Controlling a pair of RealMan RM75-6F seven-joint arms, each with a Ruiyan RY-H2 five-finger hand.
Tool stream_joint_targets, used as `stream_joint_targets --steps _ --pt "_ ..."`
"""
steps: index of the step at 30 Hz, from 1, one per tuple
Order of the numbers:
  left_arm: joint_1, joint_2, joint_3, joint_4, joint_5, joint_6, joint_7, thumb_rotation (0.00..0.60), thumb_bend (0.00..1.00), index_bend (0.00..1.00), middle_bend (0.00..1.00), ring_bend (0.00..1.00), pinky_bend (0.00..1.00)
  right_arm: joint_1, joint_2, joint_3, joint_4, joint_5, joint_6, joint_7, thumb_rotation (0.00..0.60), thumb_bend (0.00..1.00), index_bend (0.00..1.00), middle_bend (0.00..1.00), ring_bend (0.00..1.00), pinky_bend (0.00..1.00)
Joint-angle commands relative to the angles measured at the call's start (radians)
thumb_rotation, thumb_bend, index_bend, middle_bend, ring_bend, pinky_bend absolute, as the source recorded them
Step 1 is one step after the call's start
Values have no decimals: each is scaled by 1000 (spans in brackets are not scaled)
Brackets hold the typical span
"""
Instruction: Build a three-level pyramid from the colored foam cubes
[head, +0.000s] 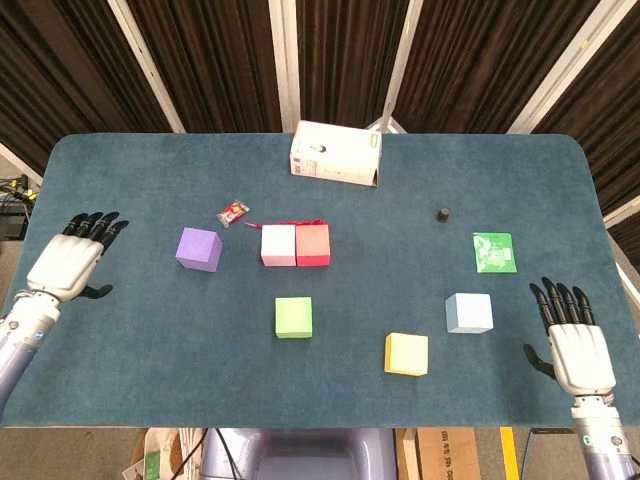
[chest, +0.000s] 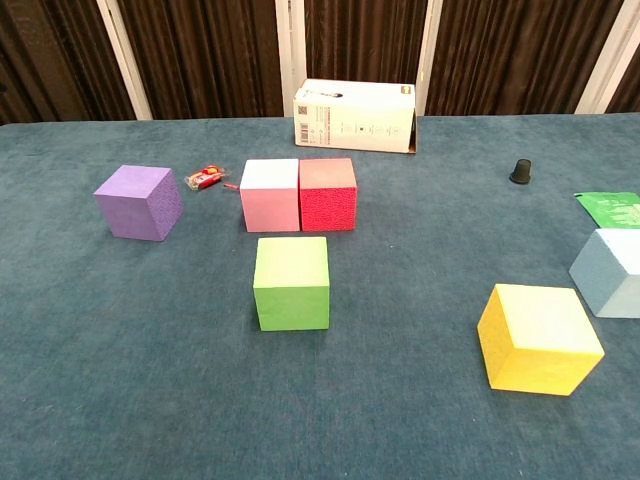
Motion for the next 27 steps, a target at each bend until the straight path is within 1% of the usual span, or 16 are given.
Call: stream_joint_targets --steps 1,10,14,17,27 --pt "-25 -28 -2 14 -20 -12 30 600 241 24 0 0 7 -9 -13 25 5 11 -10 -19 600 290 27 18 0 0" --pt "-58 -69 4 24 -88 -13 98 600 240 21 0 0 0 -3 -1 56 19 11 -74 -12 600 290 28 18 0 0" --pt "-75 -78 7 34 -138 -24 127 600 240 21 0 0 0 -11 3 85 11 14 -67 8 600 289 28 18 0 0" --pt "-92 -89 6 42 -158 -36 134 600 240 20 0 0 0 -21 4 90 10 10 -68 10 600 290 28 18 0 0" --pt "-192 -176 2 143 -238 -110 190 600 240 31 0 0 0 -49 15 108 -30 6 -70 -3 600 290 28 18 0 0"
